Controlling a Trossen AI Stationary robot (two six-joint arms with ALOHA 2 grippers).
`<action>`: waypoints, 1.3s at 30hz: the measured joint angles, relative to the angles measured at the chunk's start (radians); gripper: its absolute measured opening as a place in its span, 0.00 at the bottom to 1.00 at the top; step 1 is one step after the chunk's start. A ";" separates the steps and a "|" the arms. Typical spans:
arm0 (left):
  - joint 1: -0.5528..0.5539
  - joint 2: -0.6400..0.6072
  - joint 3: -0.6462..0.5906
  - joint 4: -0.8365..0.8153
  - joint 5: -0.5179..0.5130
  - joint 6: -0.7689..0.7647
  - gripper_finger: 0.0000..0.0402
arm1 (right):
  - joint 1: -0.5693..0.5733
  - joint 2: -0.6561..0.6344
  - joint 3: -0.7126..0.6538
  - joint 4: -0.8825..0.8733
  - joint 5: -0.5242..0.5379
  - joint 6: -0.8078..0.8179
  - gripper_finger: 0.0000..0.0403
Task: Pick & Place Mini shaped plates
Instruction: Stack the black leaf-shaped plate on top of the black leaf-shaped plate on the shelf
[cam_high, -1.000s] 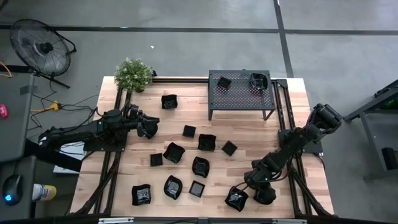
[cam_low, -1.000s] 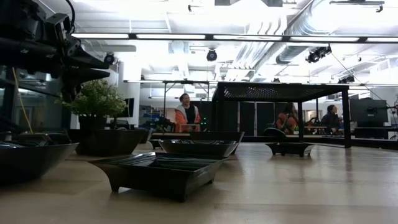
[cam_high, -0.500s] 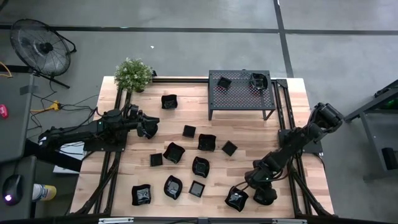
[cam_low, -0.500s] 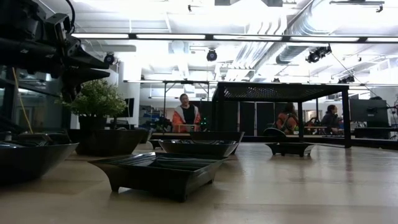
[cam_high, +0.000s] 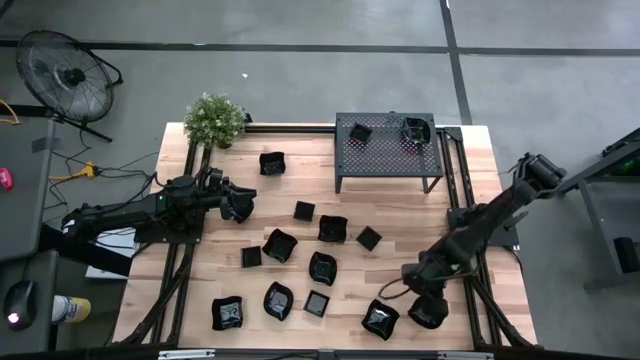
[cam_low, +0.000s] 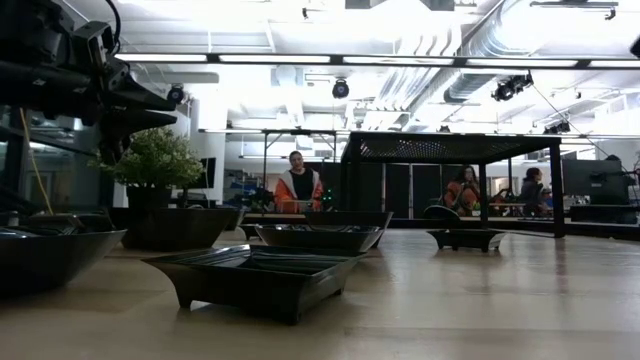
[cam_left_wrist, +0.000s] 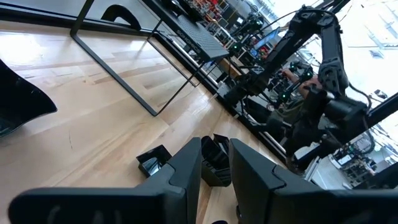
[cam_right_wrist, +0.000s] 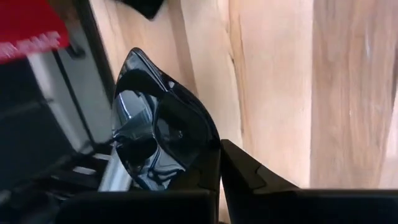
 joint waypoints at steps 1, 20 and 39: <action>0.000 0.000 0.000 0.000 0.000 0.000 0.20 | -0.002 -0.016 0.000 -0.005 0.006 0.025 0.00; 0.000 0.000 0.000 0.000 0.000 0.000 0.20 | -0.151 -0.335 0.000 -0.049 0.232 0.211 0.00; 0.000 0.000 0.000 0.000 0.000 0.000 0.20 | -0.473 -0.543 0.013 -0.075 0.325 0.158 0.00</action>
